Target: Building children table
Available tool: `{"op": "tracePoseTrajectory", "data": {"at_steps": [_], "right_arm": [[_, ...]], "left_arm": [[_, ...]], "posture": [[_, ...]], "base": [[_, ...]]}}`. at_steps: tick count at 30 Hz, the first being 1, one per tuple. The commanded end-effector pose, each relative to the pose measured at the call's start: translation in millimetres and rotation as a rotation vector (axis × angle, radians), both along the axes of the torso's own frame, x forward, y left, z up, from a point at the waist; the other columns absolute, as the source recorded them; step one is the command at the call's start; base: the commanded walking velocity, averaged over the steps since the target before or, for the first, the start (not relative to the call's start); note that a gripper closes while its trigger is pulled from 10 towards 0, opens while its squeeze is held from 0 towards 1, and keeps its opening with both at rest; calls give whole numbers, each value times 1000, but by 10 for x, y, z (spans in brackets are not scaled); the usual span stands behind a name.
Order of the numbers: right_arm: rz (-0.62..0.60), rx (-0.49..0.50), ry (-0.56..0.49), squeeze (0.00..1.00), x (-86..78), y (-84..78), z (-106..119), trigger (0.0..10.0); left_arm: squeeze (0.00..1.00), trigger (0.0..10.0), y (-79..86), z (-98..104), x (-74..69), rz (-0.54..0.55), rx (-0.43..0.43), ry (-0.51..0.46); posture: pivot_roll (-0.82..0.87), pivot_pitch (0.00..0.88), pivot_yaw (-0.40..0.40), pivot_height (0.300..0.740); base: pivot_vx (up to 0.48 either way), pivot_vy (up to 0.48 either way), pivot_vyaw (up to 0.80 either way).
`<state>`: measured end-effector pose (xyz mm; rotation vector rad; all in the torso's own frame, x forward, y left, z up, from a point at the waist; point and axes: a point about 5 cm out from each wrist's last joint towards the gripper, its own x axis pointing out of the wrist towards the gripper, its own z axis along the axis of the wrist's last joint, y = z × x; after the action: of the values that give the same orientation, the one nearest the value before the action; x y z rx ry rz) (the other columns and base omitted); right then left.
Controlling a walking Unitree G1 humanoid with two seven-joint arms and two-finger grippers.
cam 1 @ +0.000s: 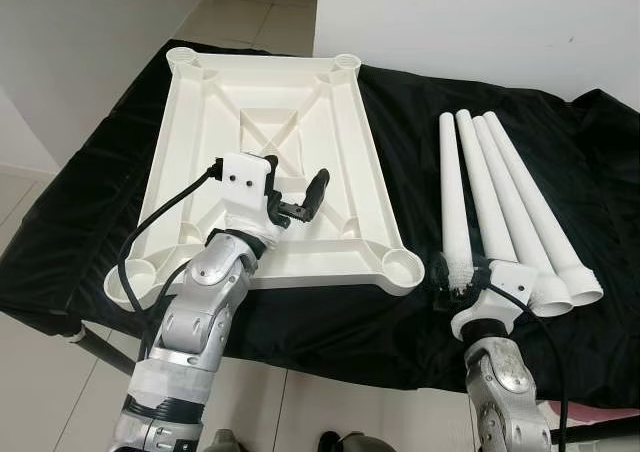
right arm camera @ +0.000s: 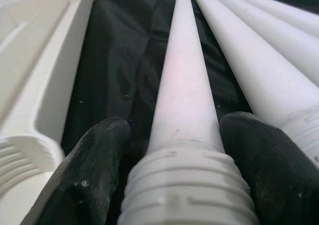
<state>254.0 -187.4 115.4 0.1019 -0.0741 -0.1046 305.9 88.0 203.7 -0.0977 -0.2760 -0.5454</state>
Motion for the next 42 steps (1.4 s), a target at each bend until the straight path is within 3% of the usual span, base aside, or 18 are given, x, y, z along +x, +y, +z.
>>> {"op": "tracePoseTrajectory", "data": {"at_steps": [1,5,16,17,25,34,35,36,39,42], "right_arm": [[-8,-6,37,0,25,-53,-75,10000],[4,3,57,0,104,-56,-108,10000],[25,18,105,0,132,-22,-261,9843],[24,18,104,0,139,-26,-262,0],[53,89,117,0,150,-41,-297,0],[48,96,82,0,164,-58,-240,0],[24,54,36,0,205,-112,-146,6627],[11,10,-3,0,245,-156,-57,10000],[12,-17,-47,0,290,-188,40,10000],[13,-128,-133,0,383,-252,258,10000]], "left_arm": [[0,10000,-18,7,-2,-7,11,-5],[0,10000,-16,16,2,-2,10,-8],[0,10000,-1,40,-8,13,1,-21],[0,10000,-5,39,-9,11,2,-20],[0,10000,-53,21,8,-34,16,-1],[0,10000,-86,21,19,-96,17,14],[0,10000,-110,38,37,-140,9,27],[0,10000,-129,56,51,-176,4,32],[0,10000,-137,84,65,-203,-7,32],[0,10000,-146,144,85,-277,-4,33]], "posture": [[10,126,-50,740],[15,128,-54,740],[28,129,-58,740],[28,129,-58,740],[16,121,-54,740],[14,119,-54,740],[8,112,-52,740],[3,103,-52,740],[0,100,-51,740],[-8,91,-50,740]], "base": [[0,0,0],[0,0,0],[0,0,0],[0,0,0],[0,0,0],[0,0,0],[0,0,0],[0,0,0],[0,0,0],[0,0,0]]}}
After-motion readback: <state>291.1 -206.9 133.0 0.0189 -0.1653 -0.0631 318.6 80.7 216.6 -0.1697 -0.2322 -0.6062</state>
